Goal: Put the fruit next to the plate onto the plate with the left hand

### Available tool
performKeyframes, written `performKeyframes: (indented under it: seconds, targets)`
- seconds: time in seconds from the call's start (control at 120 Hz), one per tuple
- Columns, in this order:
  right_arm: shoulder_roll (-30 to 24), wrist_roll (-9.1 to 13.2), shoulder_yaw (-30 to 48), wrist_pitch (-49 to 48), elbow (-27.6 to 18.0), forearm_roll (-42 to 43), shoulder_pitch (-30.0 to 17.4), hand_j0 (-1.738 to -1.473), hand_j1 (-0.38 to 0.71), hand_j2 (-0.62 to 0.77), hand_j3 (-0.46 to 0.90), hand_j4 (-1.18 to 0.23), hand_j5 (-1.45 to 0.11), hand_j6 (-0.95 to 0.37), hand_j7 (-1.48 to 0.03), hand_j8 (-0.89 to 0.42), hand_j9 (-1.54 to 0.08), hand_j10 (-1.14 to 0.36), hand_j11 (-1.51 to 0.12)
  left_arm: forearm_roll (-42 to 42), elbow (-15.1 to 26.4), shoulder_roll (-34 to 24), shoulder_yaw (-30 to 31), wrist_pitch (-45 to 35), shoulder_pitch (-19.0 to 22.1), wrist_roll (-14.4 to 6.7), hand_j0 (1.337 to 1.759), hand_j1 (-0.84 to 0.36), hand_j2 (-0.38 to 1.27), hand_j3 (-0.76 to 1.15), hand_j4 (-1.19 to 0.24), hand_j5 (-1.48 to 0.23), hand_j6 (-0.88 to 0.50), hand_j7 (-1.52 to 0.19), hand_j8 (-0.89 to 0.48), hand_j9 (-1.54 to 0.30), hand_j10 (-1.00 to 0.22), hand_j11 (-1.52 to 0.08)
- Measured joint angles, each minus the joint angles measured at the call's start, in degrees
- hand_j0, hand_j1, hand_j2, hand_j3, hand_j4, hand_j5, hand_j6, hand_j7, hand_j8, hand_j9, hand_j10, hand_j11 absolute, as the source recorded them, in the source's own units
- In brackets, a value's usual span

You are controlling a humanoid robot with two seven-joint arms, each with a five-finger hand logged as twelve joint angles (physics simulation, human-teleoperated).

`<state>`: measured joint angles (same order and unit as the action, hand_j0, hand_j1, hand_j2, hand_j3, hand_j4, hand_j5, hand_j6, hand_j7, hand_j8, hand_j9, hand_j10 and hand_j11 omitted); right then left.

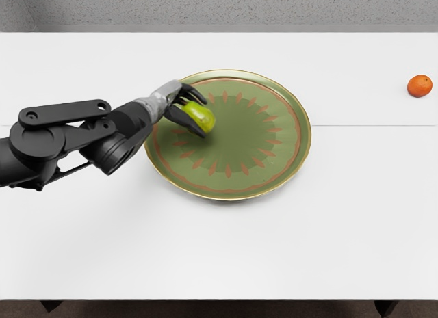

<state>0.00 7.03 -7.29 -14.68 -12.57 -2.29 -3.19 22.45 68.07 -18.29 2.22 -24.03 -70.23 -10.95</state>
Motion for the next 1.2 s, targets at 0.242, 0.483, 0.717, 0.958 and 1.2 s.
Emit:
performKeyframes:
  seconds: [0.242, 0.483, 0.717, 0.958, 1.2]
  targets:
    - [0.0, 0.0, 0.0, 0.0, 0.0, 0.0, 0.0, -1.658, -0.33, 0.00, 0.00, -0.02, -0.02, -0.02, -0.02, -0.02, -0.02, -0.02, -0.02, 0.0, -0.6, 0.0, -0.1, -0.2, 1.0, 0.0, 1.658, 0.07, 0.18, 0.00, -0.29, -0.38, -0.24, -0.39, -0.24, -0.38, -0.29, -0.38]
    - [0.0, 0.0, 0.0, 0.0, 0.0, 0.0, 0.0, -1.658, -0.33, 0.00, 0.00, -0.02, -0.02, -0.02, -0.02, -0.02, -0.02, -0.02, -0.02, 0.0, -0.6, -1.6, -1.6, -0.2, -0.5, 0.0, 1.658, 0.25, 0.06, 0.00, -0.10, -0.13, -0.08, -0.13, -0.08, -0.13, -0.11, -0.13]
    - [0.0, 0.0, 0.0, 0.0, 0.0, 0.0, 0.0, -1.658, -0.33, 0.00, 0.00, -0.02, -0.02, -0.02, -0.02, -0.02, -0.02, -0.02, -0.02, -5.8, 0.8, -13.6, -11.0, 11.1, 0.8, -0.1, 1.658, 0.31, 0.02, 0.00, -0.04, -0.05, -0.03, -0.05, -0.03, -0.05, -0.04, -0.05]
    - [0.0, 0.0, 0.0, 0.0, 0.0, 0.0, 0.0, -1.658, -0.33, 0.00, 0.00, -0.02, -0.02, -0.02, -0.02, -0.02, -0.02, -0.02, -0.02, -25.7, 4.9, -32.4, -16.2, 33.4, 7.2, -0.1, 1.658, 0.33, 0.01, 0.00, -0.02, -0.03, -0.02, -0.03, -0.02, -0.03, -0.02, -0.03]
    - [0.0, 0.0, 0.0, 0.0, 0.0, 0.0, 0.0, -1.658, -0.33, 0.00, 0.00, -0.02, -0.02, -0.02, -0.02, -0.02, -0.02, -0.02, -0.02, -29.2, 6.0, -39.4, -19.7, 47.3, 12.2, -0.2, 1.658, 0.33, 0.00, 0.00, -0.01, -0.02, -0.01, -0.02, -0.01, -0.02, -0.01, -0.02]
